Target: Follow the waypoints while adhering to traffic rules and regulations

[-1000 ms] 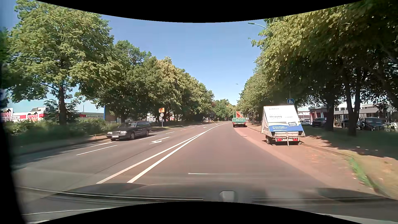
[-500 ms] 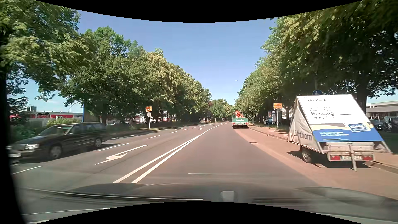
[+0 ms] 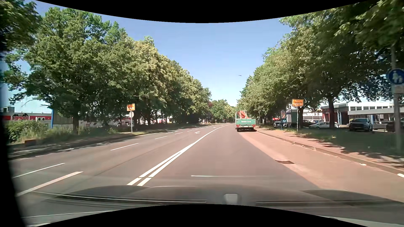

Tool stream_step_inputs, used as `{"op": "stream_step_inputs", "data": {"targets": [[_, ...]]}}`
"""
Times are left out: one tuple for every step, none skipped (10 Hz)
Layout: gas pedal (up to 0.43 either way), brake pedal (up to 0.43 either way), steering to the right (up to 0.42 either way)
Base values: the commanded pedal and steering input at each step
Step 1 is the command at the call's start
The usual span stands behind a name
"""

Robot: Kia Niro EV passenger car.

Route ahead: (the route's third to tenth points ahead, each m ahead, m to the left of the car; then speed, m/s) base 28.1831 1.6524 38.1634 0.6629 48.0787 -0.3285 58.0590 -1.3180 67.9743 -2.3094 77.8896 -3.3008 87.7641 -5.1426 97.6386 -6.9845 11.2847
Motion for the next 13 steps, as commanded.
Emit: {"op": "stream_step_inputs", "data": {"targets": [[0.028,0.006,0.015],[0.008,0.006,0.014],[0.0,0.006,0.013],[0.0,0.006,0.013],[0.0,0.006,0.012],[0.0,0.006,0.011],[0.0,0.006,0.01],[0.0,0.006,0.01],[0.0,0.006,0.01],[0.0,0.006,0.011],[0.0,0.006,0.014],[0.0,0.006,0.015],[0.0,0.006,0.017]]}}
